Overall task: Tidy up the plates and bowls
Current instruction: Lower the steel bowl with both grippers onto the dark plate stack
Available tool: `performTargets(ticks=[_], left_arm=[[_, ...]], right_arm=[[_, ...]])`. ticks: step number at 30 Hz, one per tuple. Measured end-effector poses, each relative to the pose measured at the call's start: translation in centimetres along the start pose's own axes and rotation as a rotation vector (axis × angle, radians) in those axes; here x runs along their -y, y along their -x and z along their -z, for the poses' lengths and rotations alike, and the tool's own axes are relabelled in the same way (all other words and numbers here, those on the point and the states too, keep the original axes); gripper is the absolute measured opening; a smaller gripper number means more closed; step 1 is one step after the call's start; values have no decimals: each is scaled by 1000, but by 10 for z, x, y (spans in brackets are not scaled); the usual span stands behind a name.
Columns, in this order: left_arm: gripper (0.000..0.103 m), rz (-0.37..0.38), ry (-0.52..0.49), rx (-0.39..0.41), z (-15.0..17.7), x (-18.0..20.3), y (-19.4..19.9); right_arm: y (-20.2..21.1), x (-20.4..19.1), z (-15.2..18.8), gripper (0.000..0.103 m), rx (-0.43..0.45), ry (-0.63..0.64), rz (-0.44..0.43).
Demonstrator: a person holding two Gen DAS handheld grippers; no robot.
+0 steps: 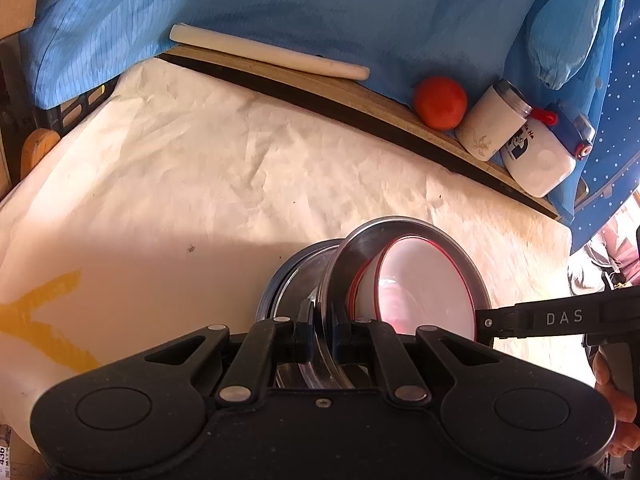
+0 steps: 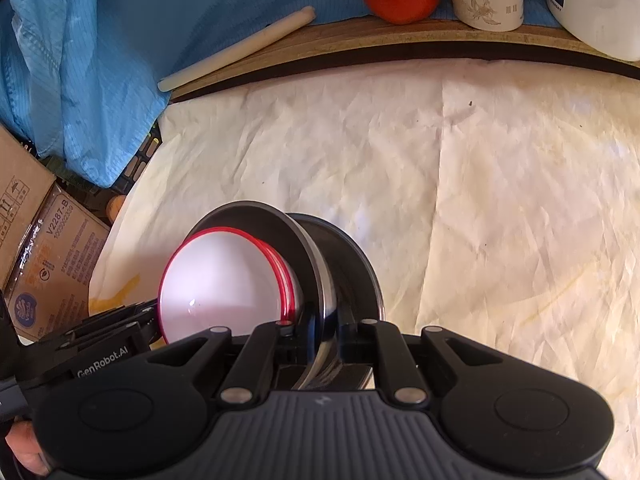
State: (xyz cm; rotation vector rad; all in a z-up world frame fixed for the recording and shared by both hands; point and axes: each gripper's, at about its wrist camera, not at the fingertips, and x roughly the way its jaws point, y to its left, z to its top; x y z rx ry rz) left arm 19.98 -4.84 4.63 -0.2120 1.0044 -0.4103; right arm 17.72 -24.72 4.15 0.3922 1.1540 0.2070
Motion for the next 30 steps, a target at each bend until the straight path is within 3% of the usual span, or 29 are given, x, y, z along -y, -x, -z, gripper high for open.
performTargets(ticks=[30], left_arm=[[7, 7, 8, -31, 7, -4, -6]], right_arm=[[-5, -2, -2, 11, -38, 16, 7]])
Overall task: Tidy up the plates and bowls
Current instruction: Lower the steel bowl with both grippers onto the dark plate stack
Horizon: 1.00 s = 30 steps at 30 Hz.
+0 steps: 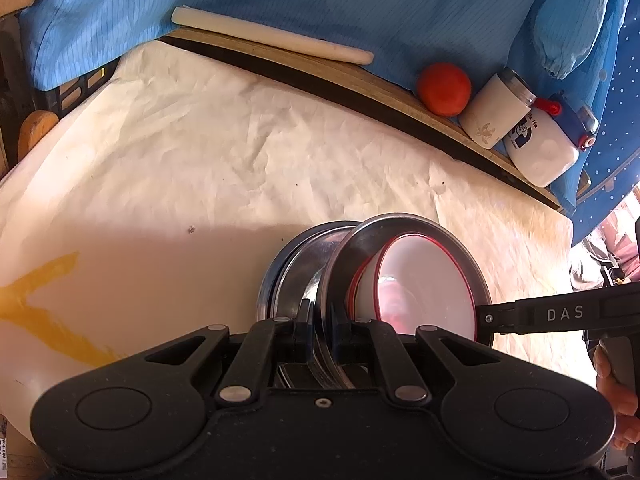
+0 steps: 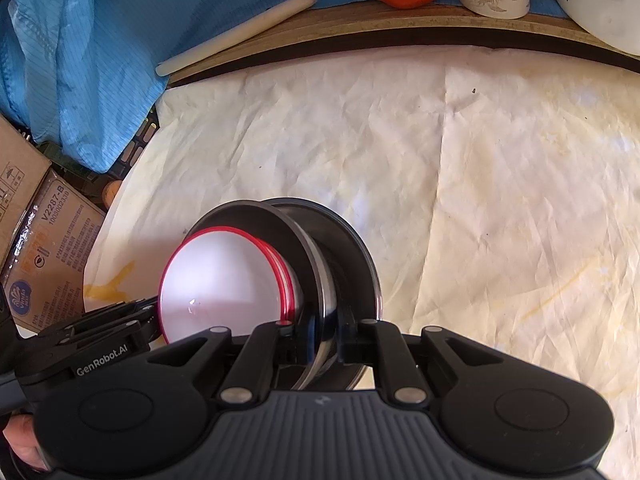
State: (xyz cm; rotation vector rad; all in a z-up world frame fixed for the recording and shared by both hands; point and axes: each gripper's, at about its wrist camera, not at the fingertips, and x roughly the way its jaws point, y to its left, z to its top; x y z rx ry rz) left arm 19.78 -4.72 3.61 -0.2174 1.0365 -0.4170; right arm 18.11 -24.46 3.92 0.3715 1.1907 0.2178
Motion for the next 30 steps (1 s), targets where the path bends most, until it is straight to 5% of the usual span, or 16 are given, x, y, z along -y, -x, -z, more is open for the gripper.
performTargets(ticks=[30], left_arm=[[7, 3, 27, -21, -5, -5, -9]], right_arm=[[-7, -1, -6, 12, -18, -4, 8]])
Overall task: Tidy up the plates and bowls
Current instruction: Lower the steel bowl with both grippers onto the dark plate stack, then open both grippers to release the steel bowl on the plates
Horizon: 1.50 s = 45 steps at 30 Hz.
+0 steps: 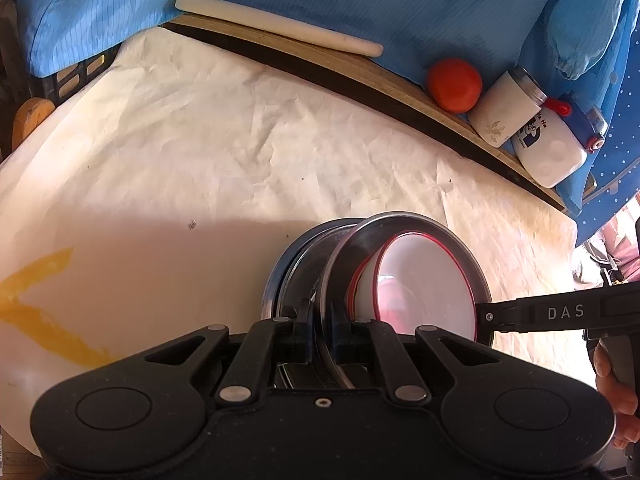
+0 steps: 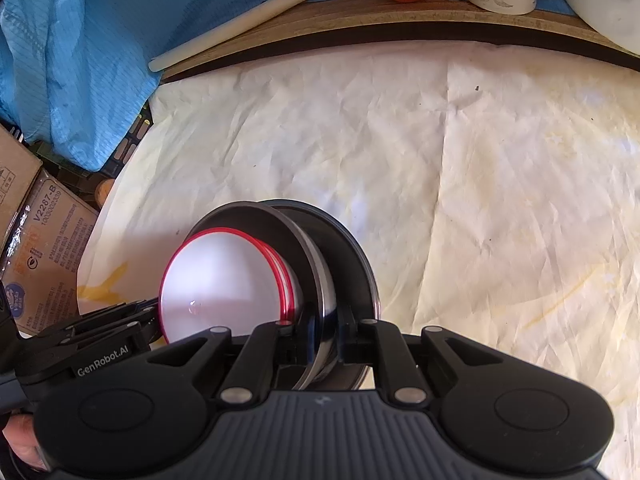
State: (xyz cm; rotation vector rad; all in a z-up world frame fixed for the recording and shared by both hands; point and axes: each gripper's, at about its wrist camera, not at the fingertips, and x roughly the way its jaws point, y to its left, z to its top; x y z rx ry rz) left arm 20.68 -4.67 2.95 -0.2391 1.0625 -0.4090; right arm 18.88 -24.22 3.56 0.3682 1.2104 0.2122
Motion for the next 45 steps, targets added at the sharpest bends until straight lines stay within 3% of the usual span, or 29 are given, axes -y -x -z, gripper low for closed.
performTargets(ticks=[45], left_arm=[[7, 4, 0, -1, -3, -2, -2]], right_arm=[[-1, -1, -2, 14, -2, -2, 3]])
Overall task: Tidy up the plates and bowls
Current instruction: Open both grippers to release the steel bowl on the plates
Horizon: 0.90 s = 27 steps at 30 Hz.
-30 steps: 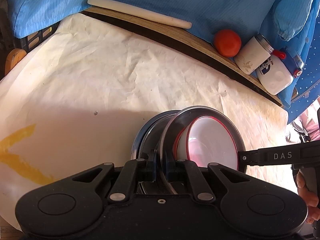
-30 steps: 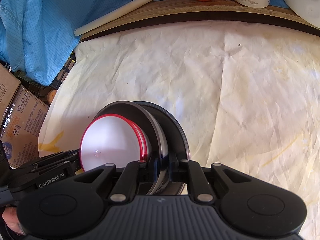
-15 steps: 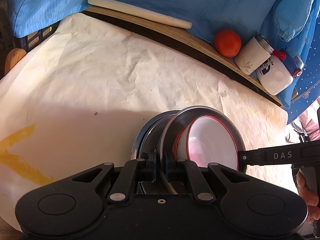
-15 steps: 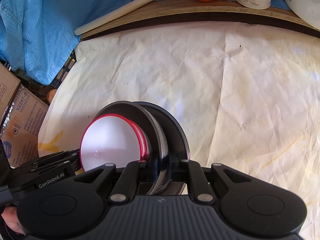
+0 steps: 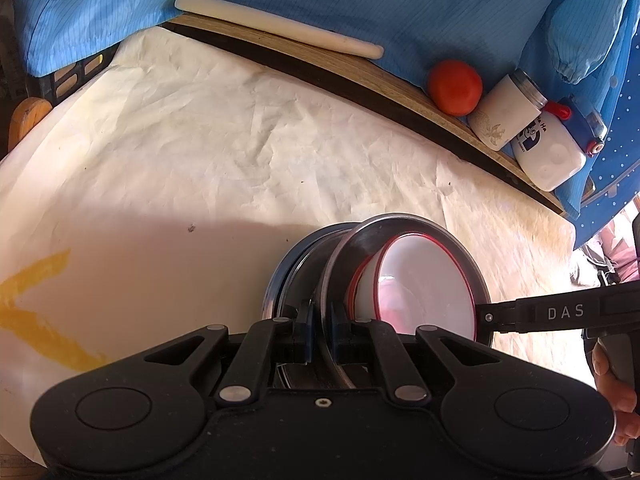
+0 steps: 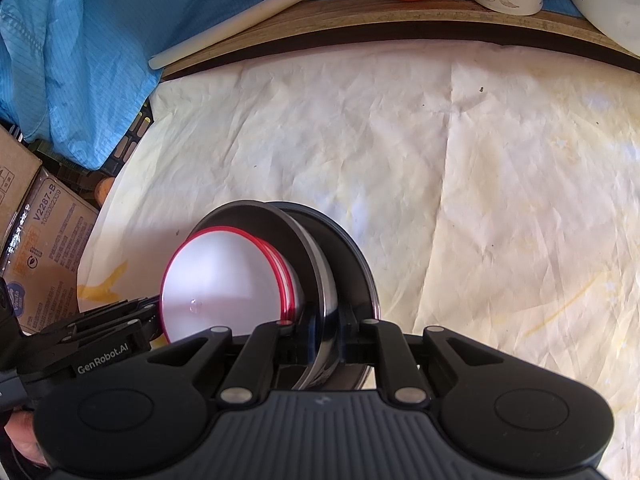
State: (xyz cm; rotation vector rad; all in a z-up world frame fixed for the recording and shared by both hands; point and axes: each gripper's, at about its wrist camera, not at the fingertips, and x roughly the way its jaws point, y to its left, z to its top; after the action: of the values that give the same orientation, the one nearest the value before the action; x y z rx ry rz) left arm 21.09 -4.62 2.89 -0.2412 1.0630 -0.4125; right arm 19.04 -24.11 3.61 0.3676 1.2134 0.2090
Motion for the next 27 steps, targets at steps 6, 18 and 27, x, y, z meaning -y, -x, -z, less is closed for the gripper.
performTargets(ticks=[6, 18, 27], left_arm=[[8, 2, 0, -1, 1, -1, 1], [15, -1, -2, 5, 1, -2, 2], [25, -15, 1, 35, -1, -1, 8]], right_arm=[[0, 0, 0, 14, 2, 4, 2], [1, -1, 2, 15, 6, 43, 24], [15, 4, -2, 33, 55, 58, 47]])
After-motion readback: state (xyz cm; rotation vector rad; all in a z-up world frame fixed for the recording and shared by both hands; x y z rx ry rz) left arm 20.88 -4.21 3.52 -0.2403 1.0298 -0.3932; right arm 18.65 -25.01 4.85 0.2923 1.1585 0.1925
